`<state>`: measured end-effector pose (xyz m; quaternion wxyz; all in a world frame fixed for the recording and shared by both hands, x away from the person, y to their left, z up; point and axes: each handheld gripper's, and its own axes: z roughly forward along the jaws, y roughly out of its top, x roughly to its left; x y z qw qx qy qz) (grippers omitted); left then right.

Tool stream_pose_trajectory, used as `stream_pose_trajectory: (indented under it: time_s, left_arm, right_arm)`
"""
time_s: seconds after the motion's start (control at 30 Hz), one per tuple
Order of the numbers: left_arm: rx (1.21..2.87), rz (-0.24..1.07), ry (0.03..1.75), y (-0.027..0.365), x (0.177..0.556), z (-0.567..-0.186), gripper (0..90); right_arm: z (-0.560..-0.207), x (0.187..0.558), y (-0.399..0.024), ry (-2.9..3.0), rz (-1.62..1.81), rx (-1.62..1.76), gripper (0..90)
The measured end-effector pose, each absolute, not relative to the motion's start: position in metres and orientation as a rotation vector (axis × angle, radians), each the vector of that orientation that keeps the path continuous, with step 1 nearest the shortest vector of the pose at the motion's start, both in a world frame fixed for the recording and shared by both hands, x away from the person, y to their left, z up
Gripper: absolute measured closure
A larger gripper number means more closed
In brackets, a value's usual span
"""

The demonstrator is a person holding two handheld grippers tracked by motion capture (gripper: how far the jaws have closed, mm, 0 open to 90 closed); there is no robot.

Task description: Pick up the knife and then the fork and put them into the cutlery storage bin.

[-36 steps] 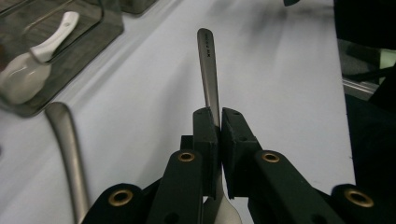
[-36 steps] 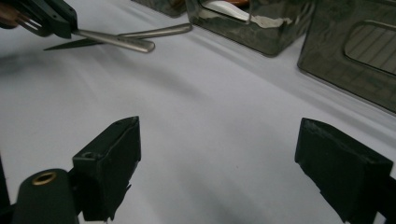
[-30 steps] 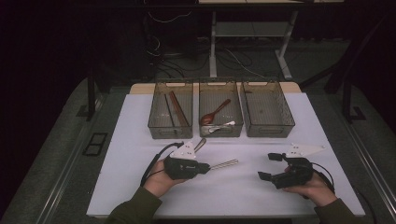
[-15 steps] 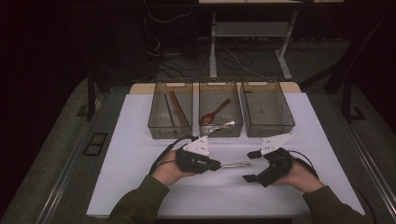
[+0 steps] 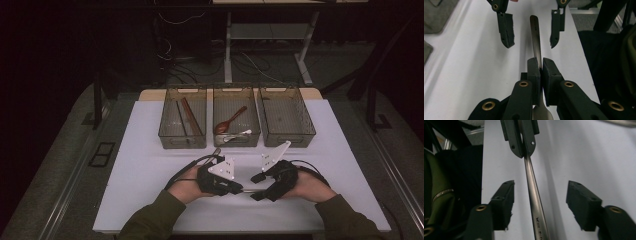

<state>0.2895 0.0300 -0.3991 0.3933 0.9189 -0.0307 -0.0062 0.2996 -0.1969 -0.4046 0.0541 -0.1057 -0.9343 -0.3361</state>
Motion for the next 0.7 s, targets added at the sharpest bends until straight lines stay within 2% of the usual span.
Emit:
stream_pose_trajectory:
  time_s: [0.5,0.7]
  left_arm:
    - [2.338,-0.021,-0.1,0.027,0.286,-0.399,84.3]
    - [2.32,-0.024,-0.109,0.028,0.287,-0.397,86.2]
  right_arm:
    - [-0.416,0.297,-0.186,-2.849,-0.905,-0.2,77.5]
    - [-0.418,0.294,-0.182,-2.859,-0.855,-0.124,85.8]
